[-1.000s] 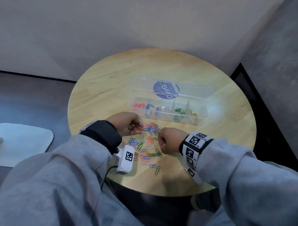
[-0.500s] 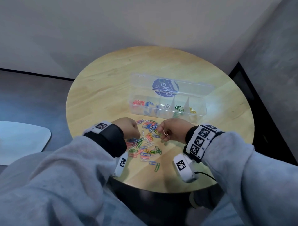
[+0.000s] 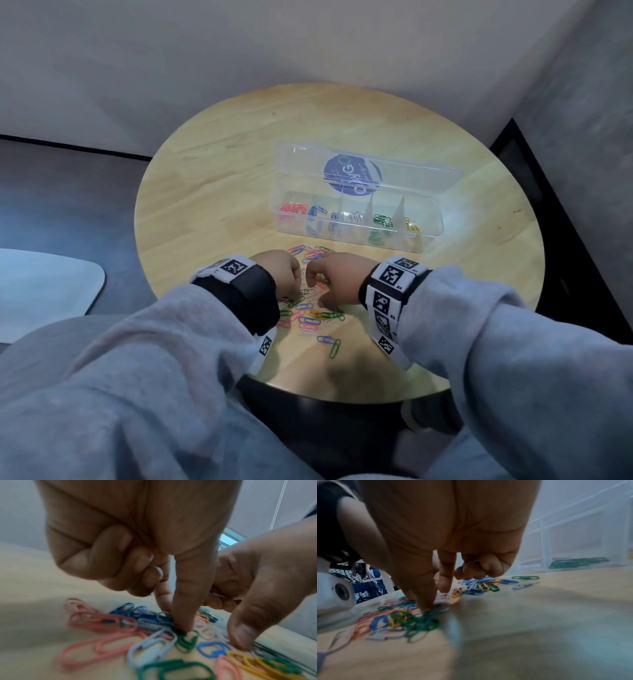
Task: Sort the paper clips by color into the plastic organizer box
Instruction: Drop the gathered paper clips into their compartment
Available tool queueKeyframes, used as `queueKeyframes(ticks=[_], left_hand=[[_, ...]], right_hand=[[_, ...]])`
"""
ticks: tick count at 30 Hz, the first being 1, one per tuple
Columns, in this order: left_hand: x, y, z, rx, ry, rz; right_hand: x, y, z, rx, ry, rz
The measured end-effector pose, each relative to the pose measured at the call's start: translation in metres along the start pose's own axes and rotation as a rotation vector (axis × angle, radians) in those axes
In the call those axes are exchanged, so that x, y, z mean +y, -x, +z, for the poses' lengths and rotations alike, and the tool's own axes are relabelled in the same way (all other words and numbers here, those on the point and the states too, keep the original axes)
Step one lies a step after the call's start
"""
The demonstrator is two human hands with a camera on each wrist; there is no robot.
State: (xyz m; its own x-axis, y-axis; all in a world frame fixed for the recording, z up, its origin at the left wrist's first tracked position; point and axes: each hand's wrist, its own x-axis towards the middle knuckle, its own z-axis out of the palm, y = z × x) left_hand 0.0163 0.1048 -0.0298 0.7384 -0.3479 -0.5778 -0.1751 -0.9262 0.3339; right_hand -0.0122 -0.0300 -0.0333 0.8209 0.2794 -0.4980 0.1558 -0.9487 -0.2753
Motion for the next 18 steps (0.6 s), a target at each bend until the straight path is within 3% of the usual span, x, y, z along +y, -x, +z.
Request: queueKeyframes(ticks=[5,13,18], left_hand=[[-0.006,0.0,-0.012,-0.012,0.118,-0.023],[-0.021,-0.001,-0.029,0.012,0.599,-0.105],[-0.027,-0.001,-0.023,0.01,0.546,-0.1]], right_hand=[[-0.005,0.0,-0.001,0.022,0.049,-0.051],[-0.006,-0.001,-0.001,-0.025,0.043,0.002],[-0.002,0.005,-0.001,-0.028,-0.026,0.031]])
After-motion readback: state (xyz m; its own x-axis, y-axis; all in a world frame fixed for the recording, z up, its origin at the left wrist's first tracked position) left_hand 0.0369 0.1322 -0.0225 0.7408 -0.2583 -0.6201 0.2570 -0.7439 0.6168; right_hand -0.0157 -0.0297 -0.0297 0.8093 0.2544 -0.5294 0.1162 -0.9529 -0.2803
